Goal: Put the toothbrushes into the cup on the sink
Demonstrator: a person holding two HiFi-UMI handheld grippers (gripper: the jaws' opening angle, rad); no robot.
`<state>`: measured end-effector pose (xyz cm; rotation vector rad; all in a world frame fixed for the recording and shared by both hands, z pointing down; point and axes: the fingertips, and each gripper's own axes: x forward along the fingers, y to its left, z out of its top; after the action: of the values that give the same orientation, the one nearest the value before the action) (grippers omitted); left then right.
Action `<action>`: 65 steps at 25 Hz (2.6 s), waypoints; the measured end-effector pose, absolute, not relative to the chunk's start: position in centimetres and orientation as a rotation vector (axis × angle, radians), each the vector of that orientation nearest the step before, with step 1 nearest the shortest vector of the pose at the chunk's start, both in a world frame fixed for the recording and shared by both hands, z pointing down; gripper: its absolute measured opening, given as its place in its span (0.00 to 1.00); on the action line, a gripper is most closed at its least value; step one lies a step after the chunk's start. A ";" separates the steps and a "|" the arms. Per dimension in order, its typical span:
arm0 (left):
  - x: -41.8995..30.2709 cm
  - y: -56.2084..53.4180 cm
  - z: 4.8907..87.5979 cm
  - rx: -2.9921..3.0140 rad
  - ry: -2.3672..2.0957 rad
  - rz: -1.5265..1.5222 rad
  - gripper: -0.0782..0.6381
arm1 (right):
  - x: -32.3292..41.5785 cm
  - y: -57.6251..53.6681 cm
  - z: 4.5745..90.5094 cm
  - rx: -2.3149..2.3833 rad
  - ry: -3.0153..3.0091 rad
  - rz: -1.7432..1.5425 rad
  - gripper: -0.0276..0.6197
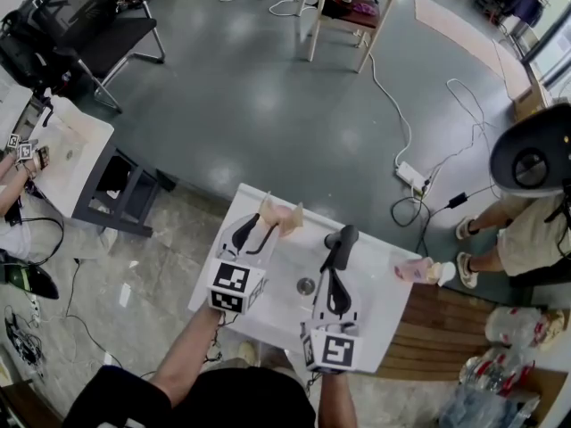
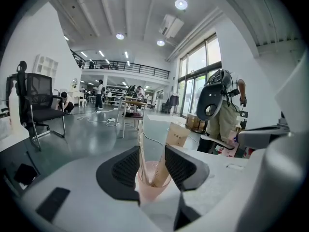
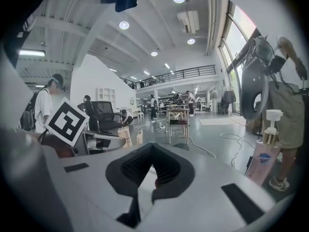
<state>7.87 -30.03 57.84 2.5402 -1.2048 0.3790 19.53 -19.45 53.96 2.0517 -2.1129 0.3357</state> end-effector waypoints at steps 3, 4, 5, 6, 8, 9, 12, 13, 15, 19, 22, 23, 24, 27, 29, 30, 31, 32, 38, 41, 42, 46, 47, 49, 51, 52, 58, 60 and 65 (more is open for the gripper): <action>7.6 -29.0 57.0 2.550 -1.206 0.377 0.32 | 19.5 -18.8 53.3 2.059 -2.124 0.308 0.04; 7.4 -28.8 56.7 2.554 -1.211 0.374 0.32 | 19.4 -18.7 53.0 2.061 -2.128 0.297 0.04; 7.1 -28.5 56.3 2.557 -1.219 0.371 0.32 | 19.2 -18.6 52.6 2.062 -2.132 0.286 0.04; 6.8 -28.2 55.9 2.561 -1.229 0.367 0.32 | 19.0 -18.4 52.3 2.063 -2.137 0.277 0.04; 6.1 -27.5 55.1 2.568 -1.249 0.360 0.32 | 18.6 -17.8 51.7 2.060 -2.151 0.257 0.04; 5.8 -27.1 54.7 2.573 -1.257 0.358 0.32 | 18.4 -17.5 51.5 2.056 -2.161 0.245 0.04; 4.8 -25.8 53.4 2.586 -1.275 0.349 0.32 | 17.7 -16.5 50.9 2.042 -2.188 0.219 0.04; 4.4 -25.4 53.0 2.590 -1.283 0.343 0.31 | 17.4 -16.2 50.5 2.041 -2.191 0.209 0.04; 3.5 -24.6 52.2 2.600 -1.296 0.329 0.31 | 16.8 -15.8 49.5 2.041 -2.192 0.187 0.04; 2.0 -22.0 50.6 2.613 -1.294 0.312 0.31 | 15.6 -14.2 48.2 2.040 -2.210 0.155 0.04; 0.7 -20.0 49.2 2.623 -1.305 0.284 0.29 | 14.8 -12.9 46.9 2.047 -2.220 0.127 0.04; 0.3 -19.3 48.8 2.623 -1.313 0.277 0.28 | 14.5 -12.4 46.7 2.045 -2.228 0.116 0.04; -0.2 -18.5 48.5 2.622 -1.322 0.273 0.27 | 14.2 -11.9 46.4 2.046 -2.238 0.109 0.04; -1.4 -16.0 47.8 2.617 -1.340 0.265 0.24 | 13.5 -10.1 45.8 2.043 -2.251 0.094 0.04; -2.2 -14.2 47.3 2.621 -1.348 0.260 0.23 | 13.1 -8.9 45.5 2.036 -2.257 0.075 0.04; -2.5 -13.4 47.1 2.625 -1.353 0.256 0.22 | 12.8 -8.3 45.2 2.038 -2.262 0.065 0.04; -2.9 -12.6 46.9 2.629 -1.360 0.252 0.21 | 12.5 -7.8 44.9 2.040 -2.268 0.056 0.04; -3.2 -11.8 46.6 2.634 -1.366 0.246 0.20 | 12.3 -7.3 44.6 2.042 -2.273 0.047 0.04; -5.4 -7.6 44.8 2.643 -1.406 0.198 0.16 | 10.7 -3.9 43.4 2.044 -2.286 0.013 0.04; -6.4 -5.7 44.2 2.643 -1.411 0.195 0.14 | 10.0 -2.4 43.0 2.049 -2.290 0.003 0.04; -6.6 -5.1 44.0 2.644 -1.412 0.192 0.14 | 9.8 -1.9 43.0 2.048 -2.289 0.004 0.04; -7.3 -3.1 43.5 2.647 -1.412 0.187 0.12 | 9.0 0.0 42.9 2.046 -2.290 0.007 0.04; -7.4 -2.7 43.3 2.648 -1.410 0.185 0.12 | 8.8 0.4 42.9 2.046 -2.290 0.008 0.04; -7.4 -2.0 43.0 2.657 -1.406 0.179 0.12 | 8.6 1.0 43.0 2.045 -2.289 0.009 0.04; -7.3 -1.5 42.8 2.662 -1.397 0.180 0.12 | 8.5 1.4 43.0 2.049 -2.286 0.011 0.04; -7.2 -1.3 42.7 2.663 -1.391 0.182 0.11 | 8.6 1.5 43.0 2.051 -2.284 0.011 0.04; -6.9 -1.2 42.6 2.677 -1.386 0.179 0.11 | 8.6 1.7 42.9 2.041 -2.290 0.006 0.04; -6.8 -1.3 42.6 2.680 -1.387 0.176 0.11 | 8.7 1.7 43.0 2.041 -2.290 0.007 0.04; -6.6 -1.5 42.7 2.681 -1.394 0.184 0.11 | 8.9 1.5 43.1 2.032 -2.300 0.015 0.04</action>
<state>-6.60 -1.49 42.65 2.6806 -1.3944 0.1842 8.93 1.49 43.13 2.0322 -2.2999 0.0153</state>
